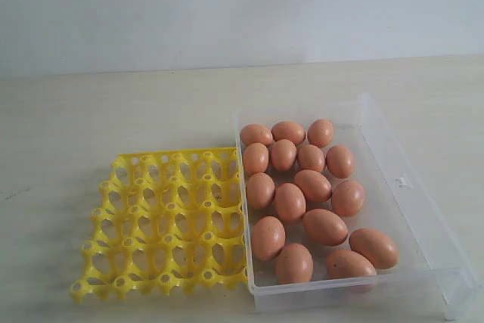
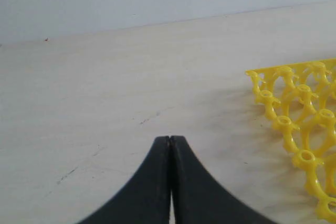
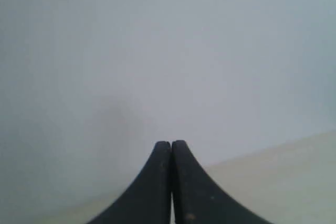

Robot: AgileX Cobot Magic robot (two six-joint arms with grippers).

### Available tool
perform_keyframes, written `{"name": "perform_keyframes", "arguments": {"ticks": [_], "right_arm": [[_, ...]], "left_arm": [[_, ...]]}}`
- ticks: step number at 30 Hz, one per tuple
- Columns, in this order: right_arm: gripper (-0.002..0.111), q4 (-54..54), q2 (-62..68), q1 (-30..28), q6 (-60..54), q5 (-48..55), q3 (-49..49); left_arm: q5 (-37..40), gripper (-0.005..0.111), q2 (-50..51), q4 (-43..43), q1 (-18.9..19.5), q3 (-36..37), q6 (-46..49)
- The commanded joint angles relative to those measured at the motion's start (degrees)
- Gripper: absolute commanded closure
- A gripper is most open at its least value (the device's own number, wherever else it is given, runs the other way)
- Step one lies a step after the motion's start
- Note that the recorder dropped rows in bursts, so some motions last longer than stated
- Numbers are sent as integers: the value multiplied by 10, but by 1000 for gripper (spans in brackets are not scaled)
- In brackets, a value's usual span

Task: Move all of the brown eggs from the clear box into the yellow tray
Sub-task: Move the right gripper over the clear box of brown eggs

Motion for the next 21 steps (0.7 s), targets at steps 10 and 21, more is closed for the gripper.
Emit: {"name": "perform_keyframes", "arguments": {"ticks": [10, 21], "right_arm": [[108, -16, 184, 1, 63, 123, -191], [108, 102, 533, 44, -169, 409, -456]], "left_arm": [[-4, 107, -3, -2, -1, -3, -3], [-4, 107, -3, -2, -1, -3, -3]]}}
